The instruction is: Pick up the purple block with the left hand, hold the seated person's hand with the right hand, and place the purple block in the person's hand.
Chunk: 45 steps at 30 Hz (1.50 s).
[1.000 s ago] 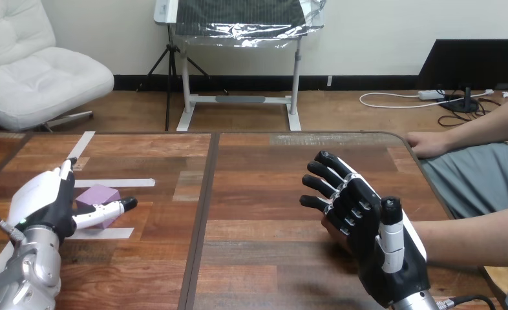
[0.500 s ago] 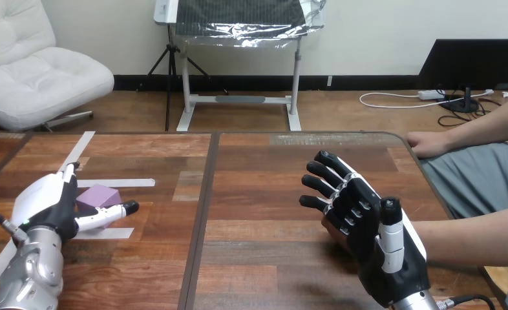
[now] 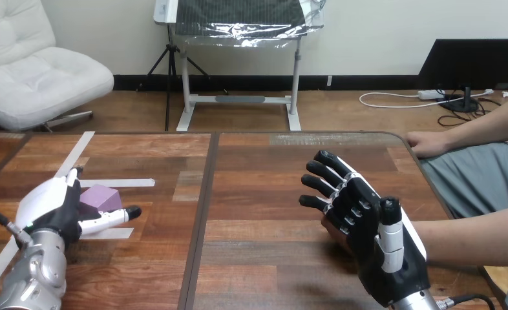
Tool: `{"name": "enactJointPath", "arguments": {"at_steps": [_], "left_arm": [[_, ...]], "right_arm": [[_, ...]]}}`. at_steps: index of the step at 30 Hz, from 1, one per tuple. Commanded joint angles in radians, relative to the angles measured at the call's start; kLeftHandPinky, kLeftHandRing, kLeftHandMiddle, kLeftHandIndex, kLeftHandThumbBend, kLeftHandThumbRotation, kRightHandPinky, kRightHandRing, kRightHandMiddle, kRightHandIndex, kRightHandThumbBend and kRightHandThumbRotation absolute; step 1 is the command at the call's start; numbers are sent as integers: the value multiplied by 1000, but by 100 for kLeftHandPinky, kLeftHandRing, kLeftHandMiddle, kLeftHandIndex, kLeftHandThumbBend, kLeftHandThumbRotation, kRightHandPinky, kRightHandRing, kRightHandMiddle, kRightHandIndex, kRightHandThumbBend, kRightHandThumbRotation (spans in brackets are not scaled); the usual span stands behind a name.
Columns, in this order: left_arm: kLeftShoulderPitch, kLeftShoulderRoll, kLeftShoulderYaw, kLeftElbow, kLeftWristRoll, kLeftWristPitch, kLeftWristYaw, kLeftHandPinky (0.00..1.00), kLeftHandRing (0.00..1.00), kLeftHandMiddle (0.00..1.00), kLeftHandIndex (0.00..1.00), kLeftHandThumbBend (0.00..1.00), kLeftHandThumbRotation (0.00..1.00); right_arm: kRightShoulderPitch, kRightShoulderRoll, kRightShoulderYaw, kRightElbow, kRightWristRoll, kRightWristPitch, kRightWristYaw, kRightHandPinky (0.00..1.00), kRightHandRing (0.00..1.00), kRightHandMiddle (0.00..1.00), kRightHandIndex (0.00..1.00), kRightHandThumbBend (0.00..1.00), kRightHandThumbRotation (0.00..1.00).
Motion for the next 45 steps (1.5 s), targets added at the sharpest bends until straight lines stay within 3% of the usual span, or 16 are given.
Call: {"name": "enactJointPath", "arguments": {"at_steps": [1, 11, 24, 36, 45], "left_arm": [[-83, -7, -6, 7, -8, -2, 9, 100, 100, 100, 100, 86, 67], [-91, -17, -5, 29, -19, -1, 29, 100, 100, 100, 100, 85, 63], [-112, -39, -18, 44, 0, 51, 66, 100, 100, 100, 98, 83, 57], [-135, -64, -4, 56, -17, 95, 82, 90, 91, 92, 91, 80, 48], [-141, -73, -4, 72, -18, 91, 118, 77, 81, 85, 84, 79, 39]], "right_arm": [[-50, 11, -6, -54, 21, -26, 5, 78, 87, 88, 88, 97, 92], [-41, 13, -3, -66, 20, -17, -1, 78, 87, 88, 88, 98, 91], [-27, 13, -1, -85, 16, -17, -7, 77, 87, 88, 87, 99, 91], [-21, 16, -4, -91, 19, -22, -9, 78, 87, 88, 87, 99, 91], [-13, 18, -3, -106, 22, -17, -15, 78, 86, 88, 87, 100, 90]]}}
